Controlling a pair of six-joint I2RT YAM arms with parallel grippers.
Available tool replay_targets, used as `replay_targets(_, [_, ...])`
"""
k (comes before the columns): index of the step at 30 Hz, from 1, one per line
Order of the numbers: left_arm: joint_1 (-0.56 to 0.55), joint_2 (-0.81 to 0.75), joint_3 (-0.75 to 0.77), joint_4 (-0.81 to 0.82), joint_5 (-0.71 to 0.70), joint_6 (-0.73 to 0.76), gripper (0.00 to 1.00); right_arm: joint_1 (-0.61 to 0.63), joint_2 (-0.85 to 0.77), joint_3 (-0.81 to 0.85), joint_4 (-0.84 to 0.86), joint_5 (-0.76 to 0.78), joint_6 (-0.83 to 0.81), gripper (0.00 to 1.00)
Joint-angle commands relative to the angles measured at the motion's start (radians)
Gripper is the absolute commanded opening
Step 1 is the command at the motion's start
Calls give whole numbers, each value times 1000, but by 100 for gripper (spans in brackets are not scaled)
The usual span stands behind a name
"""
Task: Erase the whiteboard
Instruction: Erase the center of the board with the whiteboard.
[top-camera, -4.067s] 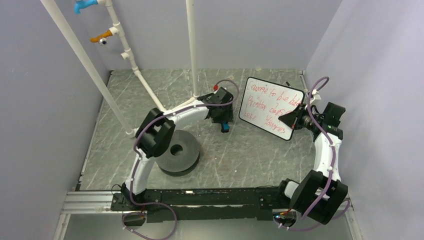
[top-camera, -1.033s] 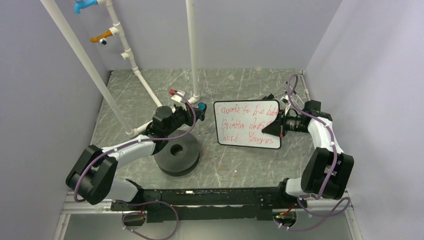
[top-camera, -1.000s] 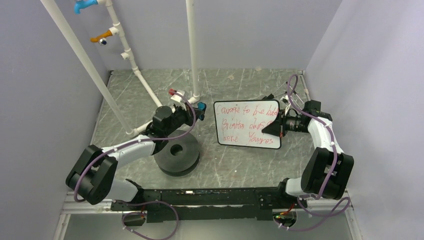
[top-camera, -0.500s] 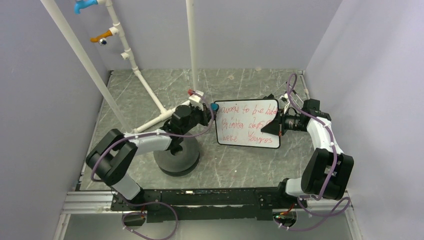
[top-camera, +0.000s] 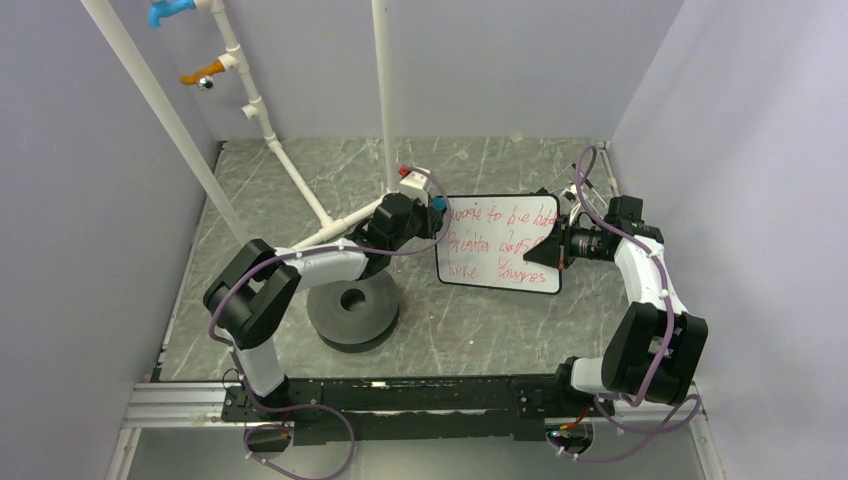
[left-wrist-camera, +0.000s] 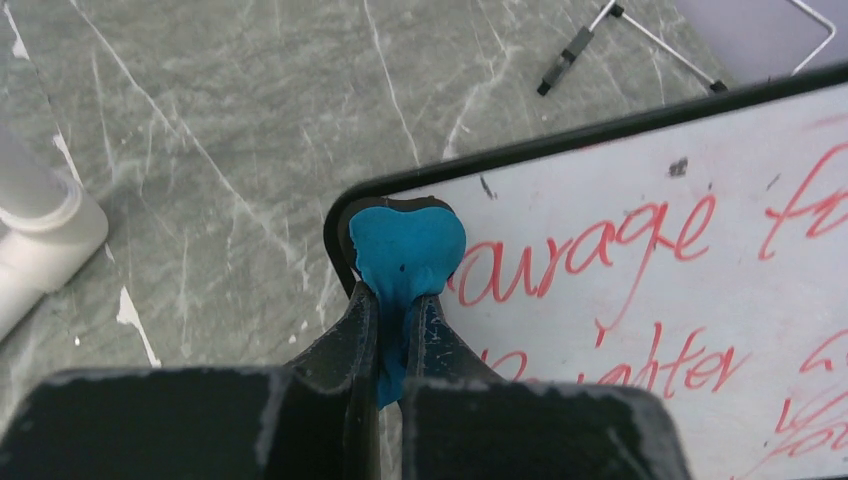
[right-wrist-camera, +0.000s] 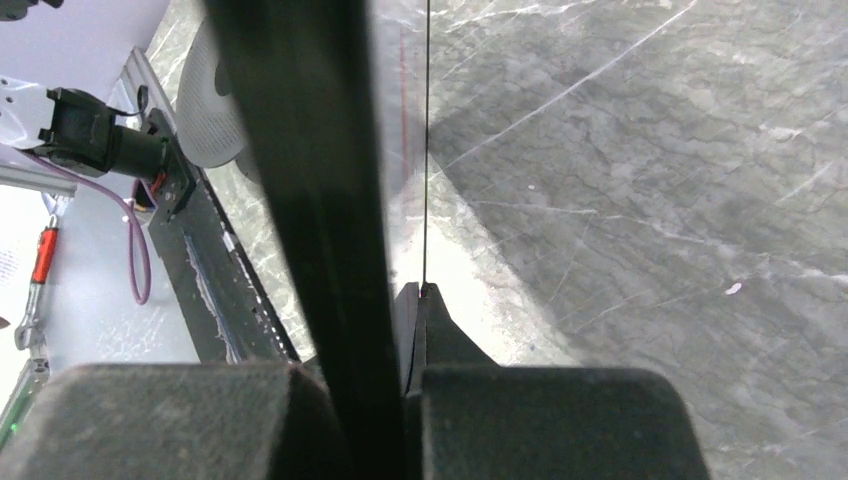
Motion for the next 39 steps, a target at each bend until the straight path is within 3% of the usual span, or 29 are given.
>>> replay_targets(1, [6,44,118,-74,-32,20,0,14,-30,13,34,-53,-33,0])
replay_targets(6, [16,79,193,-107,24,16,0,17,-30,13,30,-53,-37,0])
replay_targets(19, [93,22,55,-91,189,-15,0,24,-26,16,17,-52,-48,0])
replay_targets(34, [26,63,239,-245,141,52,0,31,-28,14,19,-41,-48,0])
replay_targets(39, [23,61,176,-219,173,38,0,31,-31,14,19,-42,-49,0])
